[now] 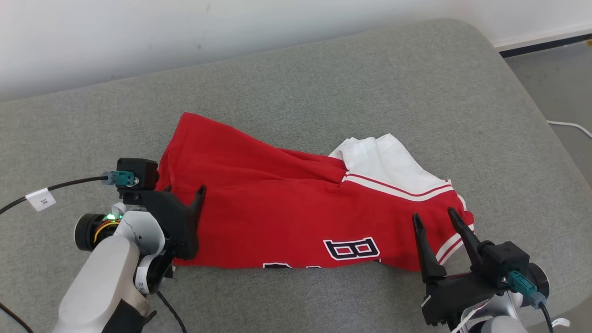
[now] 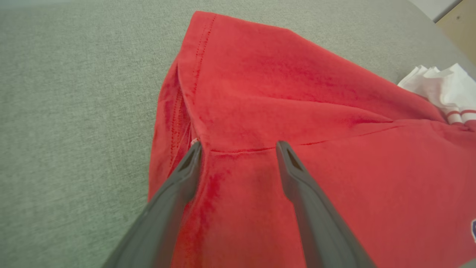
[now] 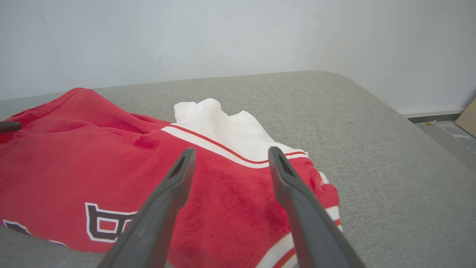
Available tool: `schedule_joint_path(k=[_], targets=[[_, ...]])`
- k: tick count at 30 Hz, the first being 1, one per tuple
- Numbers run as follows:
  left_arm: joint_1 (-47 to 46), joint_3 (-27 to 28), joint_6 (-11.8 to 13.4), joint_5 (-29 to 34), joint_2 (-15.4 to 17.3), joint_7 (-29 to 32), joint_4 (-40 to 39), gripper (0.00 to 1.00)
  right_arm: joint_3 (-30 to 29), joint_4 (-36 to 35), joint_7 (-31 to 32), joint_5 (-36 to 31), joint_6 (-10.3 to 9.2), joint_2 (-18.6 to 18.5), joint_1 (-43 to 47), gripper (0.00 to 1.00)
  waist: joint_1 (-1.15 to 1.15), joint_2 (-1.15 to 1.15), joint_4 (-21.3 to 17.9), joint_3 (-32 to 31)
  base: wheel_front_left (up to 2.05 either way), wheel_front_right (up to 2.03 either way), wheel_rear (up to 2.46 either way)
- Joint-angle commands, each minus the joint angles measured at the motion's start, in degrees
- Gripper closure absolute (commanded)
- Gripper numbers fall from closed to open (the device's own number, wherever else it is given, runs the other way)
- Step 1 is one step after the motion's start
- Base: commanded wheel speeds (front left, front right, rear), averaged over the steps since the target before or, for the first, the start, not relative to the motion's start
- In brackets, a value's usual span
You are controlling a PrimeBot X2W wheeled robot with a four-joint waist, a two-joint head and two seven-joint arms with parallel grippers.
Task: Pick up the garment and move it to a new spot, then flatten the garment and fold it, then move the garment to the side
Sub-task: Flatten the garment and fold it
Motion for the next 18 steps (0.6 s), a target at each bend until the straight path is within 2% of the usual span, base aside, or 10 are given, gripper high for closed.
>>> schedule_joint_path(k=[1,12,13,14,15,16,18], targets=[[0.56,-0.16,0.38,0.3,0.11,0.23,-0.36,0.0,0.03,0.21,-0.34,0.2,0.03,0.09,-0.15,0.0,0.0,0.0,-0.09,0.05,0.0,0.0,0.0],[0.13,0.75,2.55,-0.48,1.81,1.61,1.05,0.0,0.62,0.58,-0.65,0.49,0.03,0.2,-1.04,0.0,0.0,0.0,-1.64,0.56,0.0,0.0,0.0],[0.04,0.88,2.63,-0.62,1.81,1.49,1.2,0.1,0.54,0.59,-0.7,0.45,0.03,0.21,-1.04,0.0,0.0,0.0,-1.72,0.56,0.0,0.0,0.0],[-0.16,1.1,2.68,-0.63,1.83,1.3,1.3,0.44,0.44,0.58,-0.75,0.41,0.03,0.21,-1.05,0.0,0.0,0.0,-1.78,0.57,0.0,0.0,0.0],[-0.31,1.28,2.71,-0.76,1.86,1.05,1.47,0.68,0.37,0.59,-0.78,0.37,0.03,0.22,-1.07,0.0,0.0,0.0,-1.82,0.57,0.0,0.0,0.0],[-0.39,1.39,2.7,-0.89,1.84,0.98,1.7,0.79,0.33,0.61,-0.79,0.32,0.03,0.23,-1.1,0.0,0.0,0.0,-1.85,0.53,0.0,0.0,0.0],[-0.76,1.68,2.57,-1.34,1.82,0.69,1.91,0.93,0.21,0.62,-0.79,0.22,0.03,0.23,-1.14,0.0,0.0,0.0,-1.9,0.44,0.0,0.0,0.0]])
